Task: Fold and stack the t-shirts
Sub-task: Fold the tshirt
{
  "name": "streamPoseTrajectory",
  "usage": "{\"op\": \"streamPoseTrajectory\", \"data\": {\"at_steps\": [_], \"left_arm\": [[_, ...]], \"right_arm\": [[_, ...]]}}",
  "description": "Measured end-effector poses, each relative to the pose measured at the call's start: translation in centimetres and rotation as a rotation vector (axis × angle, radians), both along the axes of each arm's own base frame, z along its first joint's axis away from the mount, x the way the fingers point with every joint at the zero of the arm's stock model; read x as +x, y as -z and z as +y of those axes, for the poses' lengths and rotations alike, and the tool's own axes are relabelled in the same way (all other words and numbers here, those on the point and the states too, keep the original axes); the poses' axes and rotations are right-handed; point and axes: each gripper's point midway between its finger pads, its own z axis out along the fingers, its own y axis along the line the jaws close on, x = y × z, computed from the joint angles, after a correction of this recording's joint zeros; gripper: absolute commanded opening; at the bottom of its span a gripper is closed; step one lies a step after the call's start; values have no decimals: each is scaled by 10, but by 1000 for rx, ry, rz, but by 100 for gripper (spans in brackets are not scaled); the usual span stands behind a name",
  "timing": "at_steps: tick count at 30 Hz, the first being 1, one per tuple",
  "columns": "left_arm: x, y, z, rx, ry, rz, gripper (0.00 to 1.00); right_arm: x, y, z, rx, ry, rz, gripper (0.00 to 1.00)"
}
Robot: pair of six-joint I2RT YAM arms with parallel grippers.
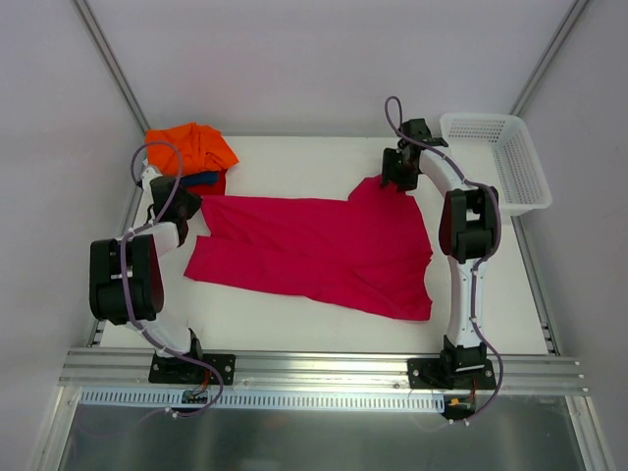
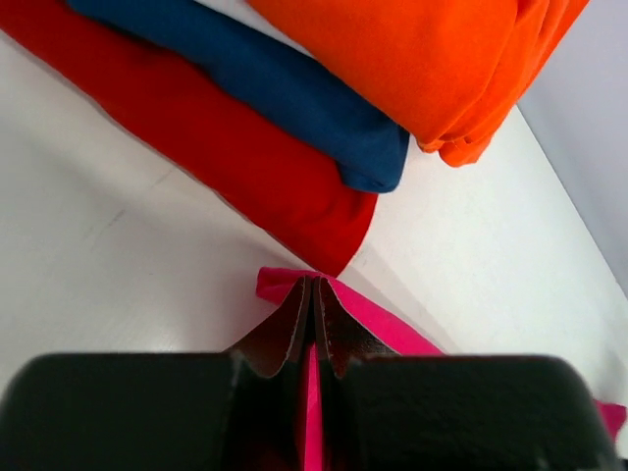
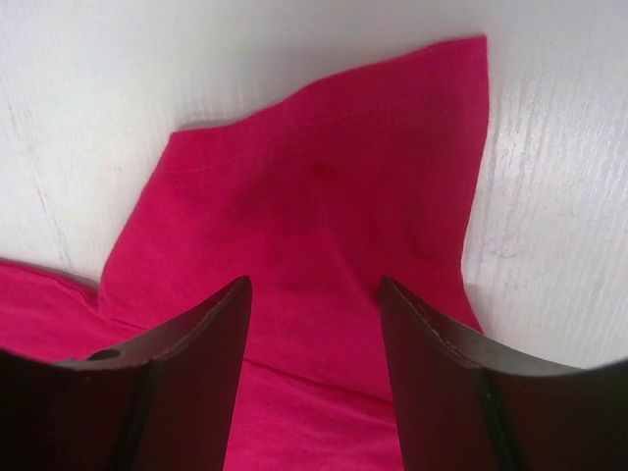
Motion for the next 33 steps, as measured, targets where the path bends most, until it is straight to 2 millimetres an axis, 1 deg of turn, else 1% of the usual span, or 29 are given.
{"op": "streamPoseTrajectory", "data": {"at_steps": [4,8,11,17,19,23,25,28,33], "left_arm": [[-4,-6,10,62,-27,7,0],[-9,-8,18,108,-52,25,0],[-13,-7,23,133,-64,44,0],[-14,-7,26,147,-75,49,0],[-15,-7,27,149,-79,49,0],[-15,-7,27,150,-80,50,0],[-15,-7,27,150,-80,50,0],[-15,-7,27,150,-79,50,0],[-15,-7,27,150,-79,50,0]], "right_arm": [[-4,-1,2,-6,-8,1,58],[-4,-2,0,-25,-7,-6,59],[-3,-2,-3,-38,-7,-10,59],[0,-3,-9,-57,4,-17,59],[8,-8,-11,-54,10,-35,59],[38,-21,-16,-30,31,-106,59],[49,-23,-19,-24,42,-129,60],[60,-18,-21,-9,57,-142,60],[60,2,-16,32,66,-102,60]]}}
